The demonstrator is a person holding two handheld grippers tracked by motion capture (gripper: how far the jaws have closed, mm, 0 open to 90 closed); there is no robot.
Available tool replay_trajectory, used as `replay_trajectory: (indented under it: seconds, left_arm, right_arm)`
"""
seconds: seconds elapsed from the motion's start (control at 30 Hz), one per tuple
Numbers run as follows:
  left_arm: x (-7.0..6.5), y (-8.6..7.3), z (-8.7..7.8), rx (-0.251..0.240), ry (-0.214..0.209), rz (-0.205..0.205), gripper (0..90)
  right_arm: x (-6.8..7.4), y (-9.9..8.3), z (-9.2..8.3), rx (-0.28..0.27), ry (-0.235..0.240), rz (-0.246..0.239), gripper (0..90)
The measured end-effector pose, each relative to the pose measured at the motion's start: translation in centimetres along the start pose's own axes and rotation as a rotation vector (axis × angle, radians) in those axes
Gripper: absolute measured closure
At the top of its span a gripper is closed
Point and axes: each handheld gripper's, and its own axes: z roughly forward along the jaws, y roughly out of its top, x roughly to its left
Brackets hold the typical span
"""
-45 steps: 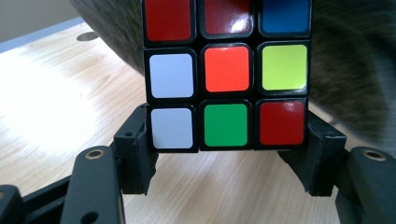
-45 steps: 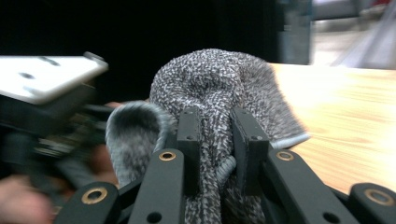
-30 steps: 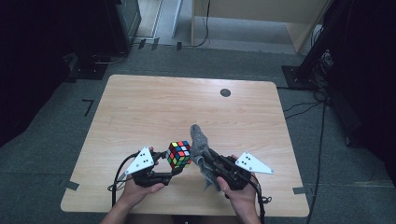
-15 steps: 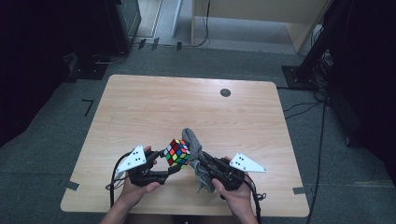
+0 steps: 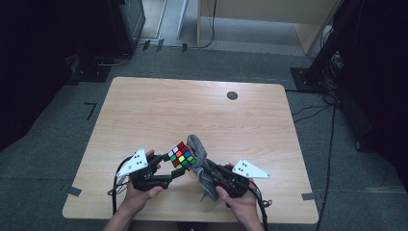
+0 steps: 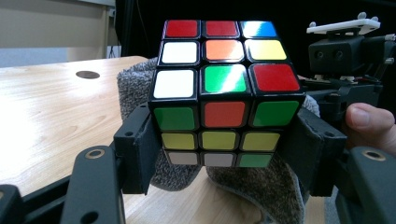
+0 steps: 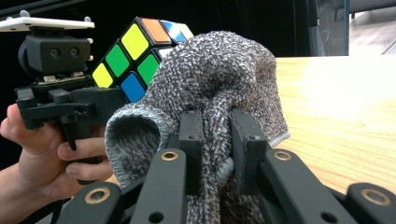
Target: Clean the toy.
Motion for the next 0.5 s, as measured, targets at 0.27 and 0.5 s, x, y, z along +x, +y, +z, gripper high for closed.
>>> replay_trajectory:
  seconds: [0.27, 0.5]
  left_arm:
    - [0.20, 0.10, -0.24, -0.019, -0.007, -0.012, 34.1]
    - [-0.16, 0.18, -0.25, -0.019, 0.010, 0.026, 34.2]
  right_arm:
    - [0.01, -0.26, 0.28, 0.044, 0.023, 0.015, 77.9]
    - [-0.05, -0.44, 0.42, 0.089, 0.037, 0.029, 78.3]
